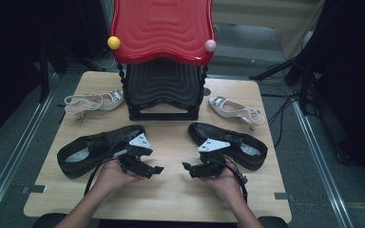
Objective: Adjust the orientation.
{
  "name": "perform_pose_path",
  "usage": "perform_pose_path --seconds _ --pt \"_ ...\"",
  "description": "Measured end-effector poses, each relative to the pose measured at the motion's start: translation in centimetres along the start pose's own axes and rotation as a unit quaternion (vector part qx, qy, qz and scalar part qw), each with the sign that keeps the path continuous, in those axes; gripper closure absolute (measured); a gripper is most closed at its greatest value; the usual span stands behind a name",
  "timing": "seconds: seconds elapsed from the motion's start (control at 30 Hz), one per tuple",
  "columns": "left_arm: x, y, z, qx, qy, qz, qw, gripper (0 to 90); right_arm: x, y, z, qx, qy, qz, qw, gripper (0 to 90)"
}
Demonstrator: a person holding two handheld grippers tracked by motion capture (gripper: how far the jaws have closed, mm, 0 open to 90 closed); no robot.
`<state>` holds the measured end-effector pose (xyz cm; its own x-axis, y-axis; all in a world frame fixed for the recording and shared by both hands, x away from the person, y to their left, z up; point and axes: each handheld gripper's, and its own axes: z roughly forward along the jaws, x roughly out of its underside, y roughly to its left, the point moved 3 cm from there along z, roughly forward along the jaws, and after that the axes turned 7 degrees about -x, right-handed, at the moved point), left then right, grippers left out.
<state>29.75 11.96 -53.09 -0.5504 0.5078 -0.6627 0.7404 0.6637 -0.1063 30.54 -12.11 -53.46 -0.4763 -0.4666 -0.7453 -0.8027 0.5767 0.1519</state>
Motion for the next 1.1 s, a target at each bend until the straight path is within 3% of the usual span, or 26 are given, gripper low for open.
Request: perform_pose_path --seconds 0.1,0.27,0.37,0.43,0.47,0.53,0.7,0.83,0.97,1.1 --pt "0.2 0.3 -0.3 -0.017 -0.014 0.015 0.9996 31.0 0.0 0.2 -0.4 0.002 -0.009 -0.002 1.0 23.2" --pt "0.1 0.6 -0.7 0.004 -0.022 0.006 0.9997 36.6 0.2 0.8 -0.4 0.007 -0.001 -0.02 0.9998 29.6" --pt "0.3 0.5 -0.9 -0.001 -0.017 0.016 0.9997 41.4 0.2 1.0 -0.5 0.007 0.002 -0.024 0.9997 33.2" --pt "0.5 0.5 -0.9 -0.003 -0.008 0.012 0.9999 47.6 0.2 1.0 -0.6 0.006 0.004 -0.024 0.9997 35.2" --pt "0.6 0.6 -1.0 0.0 -0.002 0.006 1.0 47.6 0.2 0.9 -0.8 -0.003 0.006 -0.016 0.9999 39.3" --pt "0.6 0.7 -1.1 -0.001 -0.003 0.004 1.0 46.8 0.1 0.7 -0.9 -0.008 0.007 -0.004 0.9999 39.3" --pt "0.5 0.7 -1.6 0.003 -0.009 0.008 0.9999 45.7 0.0 0.2 -1.4 -0.004 -0.003 0.007 1.0 37.9" --pt "0.5 0.7 -1.7 -0.003 -0.008 0.016 0.9998 47.0 0.3 0.0 -1.5 -0.012 0.002 0.016 0.9998 48.6" --pt "0.4 0.8 -2.0 0.0 0.002 0.005 1.0 44.5 0.6 -0.1 -1.4 -0.017 0.01 0.02 0.9996 50.4" --pt "0.4 0.9 -2.3 -0.004 0.004 0.01 0.9999 44.4 0.5 0.0 -1.5 -0.018 0.011 0.014 0.9997 51.0"
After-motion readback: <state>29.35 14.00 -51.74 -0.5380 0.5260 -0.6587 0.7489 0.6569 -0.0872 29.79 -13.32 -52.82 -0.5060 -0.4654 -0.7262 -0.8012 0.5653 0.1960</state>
